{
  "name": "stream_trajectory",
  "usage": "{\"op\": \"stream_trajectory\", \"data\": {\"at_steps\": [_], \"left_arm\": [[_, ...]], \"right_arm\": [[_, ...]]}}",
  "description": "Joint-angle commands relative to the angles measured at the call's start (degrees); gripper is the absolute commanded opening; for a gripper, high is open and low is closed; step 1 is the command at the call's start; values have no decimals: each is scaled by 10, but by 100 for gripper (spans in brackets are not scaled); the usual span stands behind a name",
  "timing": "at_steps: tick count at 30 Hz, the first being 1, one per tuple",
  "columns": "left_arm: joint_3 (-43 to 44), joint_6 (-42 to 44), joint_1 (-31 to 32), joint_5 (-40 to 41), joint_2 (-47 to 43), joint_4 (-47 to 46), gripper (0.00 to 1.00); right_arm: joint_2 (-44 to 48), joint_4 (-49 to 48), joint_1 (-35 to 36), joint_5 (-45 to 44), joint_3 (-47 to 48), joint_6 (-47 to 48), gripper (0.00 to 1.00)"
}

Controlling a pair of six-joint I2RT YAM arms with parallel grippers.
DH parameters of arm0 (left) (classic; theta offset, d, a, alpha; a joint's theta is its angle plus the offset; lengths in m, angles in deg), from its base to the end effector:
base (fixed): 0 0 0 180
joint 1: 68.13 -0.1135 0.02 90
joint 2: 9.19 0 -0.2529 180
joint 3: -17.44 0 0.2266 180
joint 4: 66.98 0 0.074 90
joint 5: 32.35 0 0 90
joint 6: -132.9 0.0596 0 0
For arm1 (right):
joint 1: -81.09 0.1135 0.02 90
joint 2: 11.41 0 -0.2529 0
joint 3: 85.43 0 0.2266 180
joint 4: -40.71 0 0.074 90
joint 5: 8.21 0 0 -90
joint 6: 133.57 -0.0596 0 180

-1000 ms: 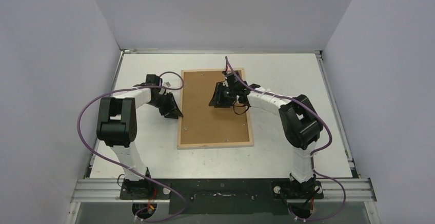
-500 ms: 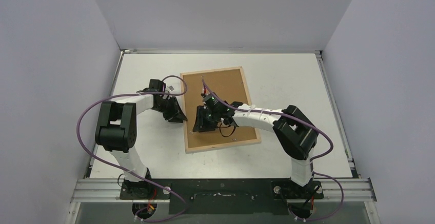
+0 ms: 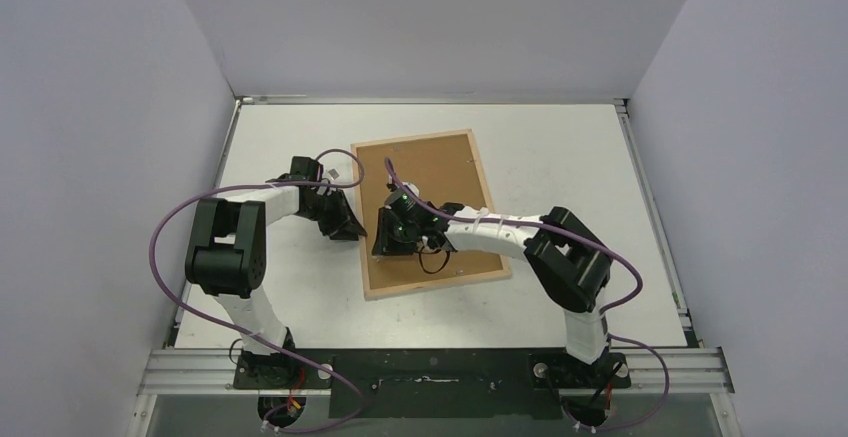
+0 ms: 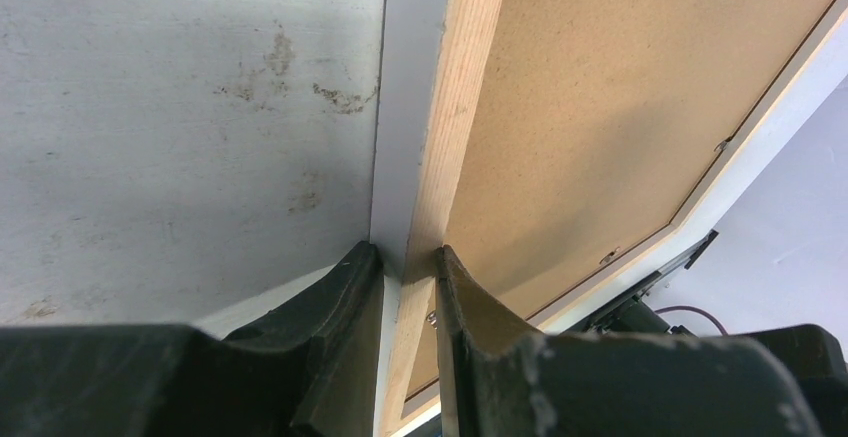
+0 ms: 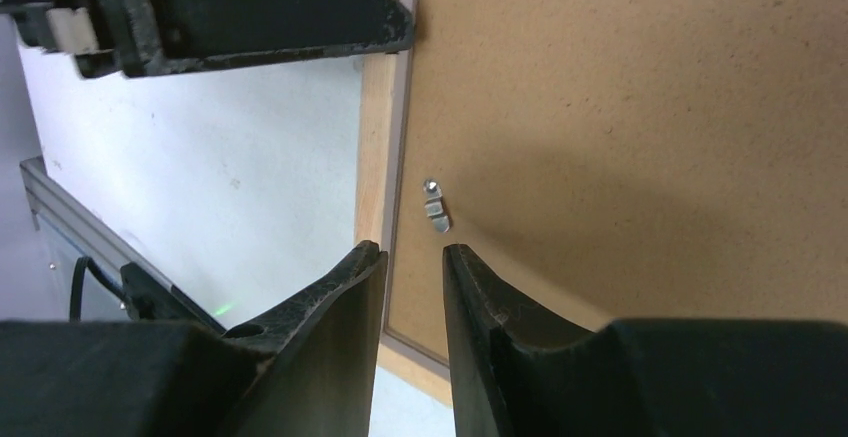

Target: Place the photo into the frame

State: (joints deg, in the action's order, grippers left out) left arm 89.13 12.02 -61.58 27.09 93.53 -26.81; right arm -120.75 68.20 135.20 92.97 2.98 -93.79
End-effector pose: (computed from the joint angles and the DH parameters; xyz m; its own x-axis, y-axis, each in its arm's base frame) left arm 0.3048 -0.0655 0.1247 -0.9411 -0.3368 -0.0296 -0.2587 0.7736 -0.5785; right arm 0.2271 0.3335 0.1721 -0.9493 -0.0259 -0.3132 -0.2198 0.7670 0.6028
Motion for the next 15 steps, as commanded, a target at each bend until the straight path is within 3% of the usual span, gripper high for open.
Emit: {"op": "stream_trajectory", "data": {"at_steps": [1, 15], "left_arm": [[1, 3, 1, -12, -20, 12, 10], [3, 28, 1, 5, -14, 43, 10]], "right_arm": [[-24, -23, 8, -27, 20, -7, 29], [-63, -6, 9, -39, 46, 9, 25]]}}
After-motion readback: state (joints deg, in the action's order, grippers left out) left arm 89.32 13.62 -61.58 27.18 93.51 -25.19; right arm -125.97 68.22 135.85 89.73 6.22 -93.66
